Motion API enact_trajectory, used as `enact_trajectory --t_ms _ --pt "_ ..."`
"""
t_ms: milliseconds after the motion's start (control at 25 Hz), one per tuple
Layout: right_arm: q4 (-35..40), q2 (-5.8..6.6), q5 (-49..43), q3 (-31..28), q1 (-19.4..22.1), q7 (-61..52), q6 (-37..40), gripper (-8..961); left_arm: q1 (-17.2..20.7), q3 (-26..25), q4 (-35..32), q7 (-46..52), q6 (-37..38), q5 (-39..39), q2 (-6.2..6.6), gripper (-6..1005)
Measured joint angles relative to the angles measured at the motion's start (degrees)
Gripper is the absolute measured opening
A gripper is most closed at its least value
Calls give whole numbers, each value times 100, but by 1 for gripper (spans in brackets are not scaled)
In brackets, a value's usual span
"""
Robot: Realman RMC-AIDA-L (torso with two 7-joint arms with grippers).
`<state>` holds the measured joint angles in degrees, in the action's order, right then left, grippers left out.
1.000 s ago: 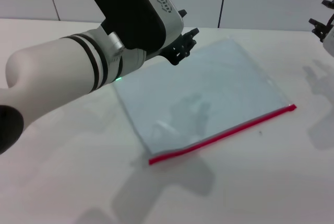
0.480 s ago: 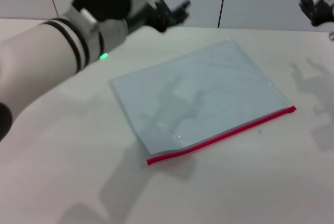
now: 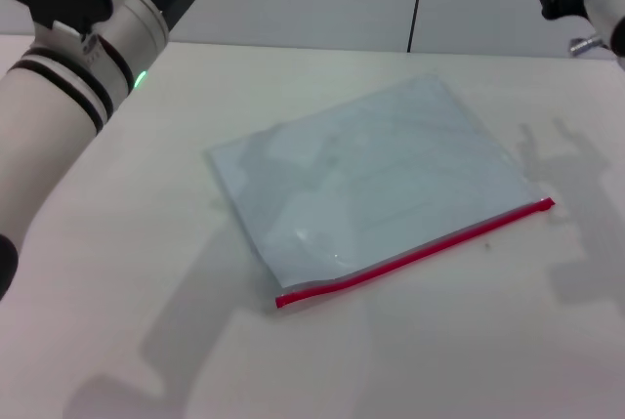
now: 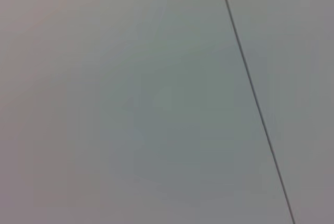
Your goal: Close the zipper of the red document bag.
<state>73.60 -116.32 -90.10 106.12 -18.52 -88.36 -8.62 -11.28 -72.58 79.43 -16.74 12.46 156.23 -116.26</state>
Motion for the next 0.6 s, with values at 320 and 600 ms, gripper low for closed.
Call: enact_trajectory --t_ms 320,600 --pt "-45 37 -567 329 -57 -2049 -893 426 -83 -6 -254 16 109 -50 -3 831" --pt "-156 50 -569 315 -147 -3413 -809 426 -226 -6 -542 207 174 -61 -6 831"
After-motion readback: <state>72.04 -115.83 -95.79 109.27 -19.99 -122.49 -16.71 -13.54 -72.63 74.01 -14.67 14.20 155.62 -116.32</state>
